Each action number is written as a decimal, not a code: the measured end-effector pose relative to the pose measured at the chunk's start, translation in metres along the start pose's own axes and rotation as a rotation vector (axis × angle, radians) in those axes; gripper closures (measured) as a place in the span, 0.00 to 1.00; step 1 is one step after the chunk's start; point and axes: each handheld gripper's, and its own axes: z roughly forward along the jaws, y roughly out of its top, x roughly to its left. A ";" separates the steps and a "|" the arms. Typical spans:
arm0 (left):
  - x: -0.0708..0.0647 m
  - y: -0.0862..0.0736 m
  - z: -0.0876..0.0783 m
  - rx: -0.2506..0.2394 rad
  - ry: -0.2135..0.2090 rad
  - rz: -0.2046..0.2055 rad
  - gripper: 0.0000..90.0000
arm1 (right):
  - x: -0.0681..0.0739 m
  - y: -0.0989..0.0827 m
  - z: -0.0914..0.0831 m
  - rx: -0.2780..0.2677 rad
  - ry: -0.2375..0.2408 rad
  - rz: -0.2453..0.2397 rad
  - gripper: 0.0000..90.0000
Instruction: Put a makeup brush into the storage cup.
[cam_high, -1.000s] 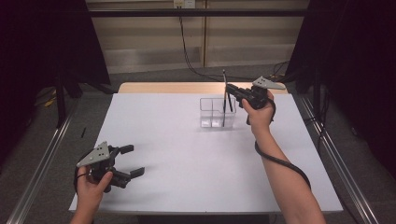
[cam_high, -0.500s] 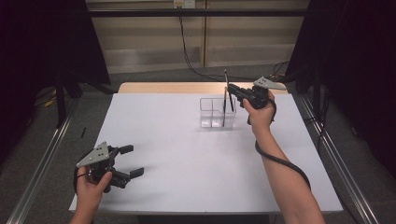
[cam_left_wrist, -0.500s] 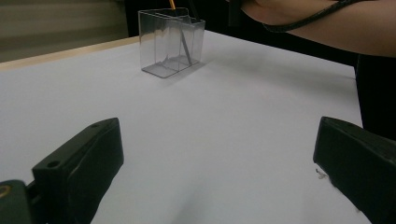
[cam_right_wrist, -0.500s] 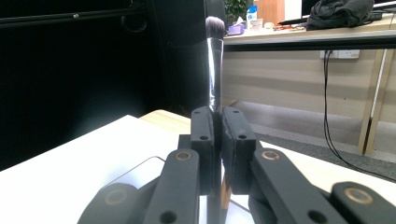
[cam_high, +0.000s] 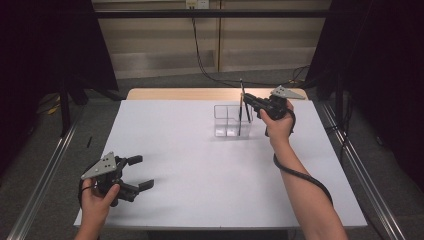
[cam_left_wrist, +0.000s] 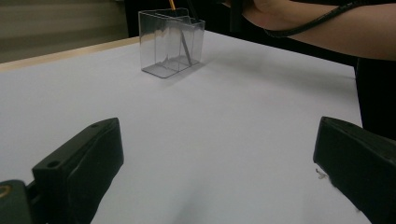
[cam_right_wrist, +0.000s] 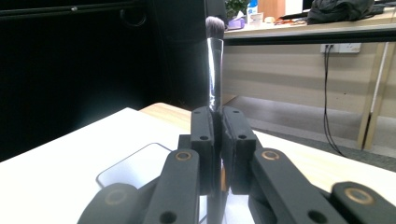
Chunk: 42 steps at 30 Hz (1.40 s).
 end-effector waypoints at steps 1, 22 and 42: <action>0.000 0.000 0.001 0.002 0.000 0.001 0.02 | 0.000 0.000 0.000 0.000 0.000 0.000 0.94; 0.000 0.000 0.001 0.001 0.002 -0.002 0.02 | 0.001 -0.005 -0.008 0.012 0.011 -0.003 0.94; -0.002 0.003 0.005 0.009 -0.008 0.008 0.02 | 0.015 -0.008 -0.029 0.014 0.056 0.049 0.28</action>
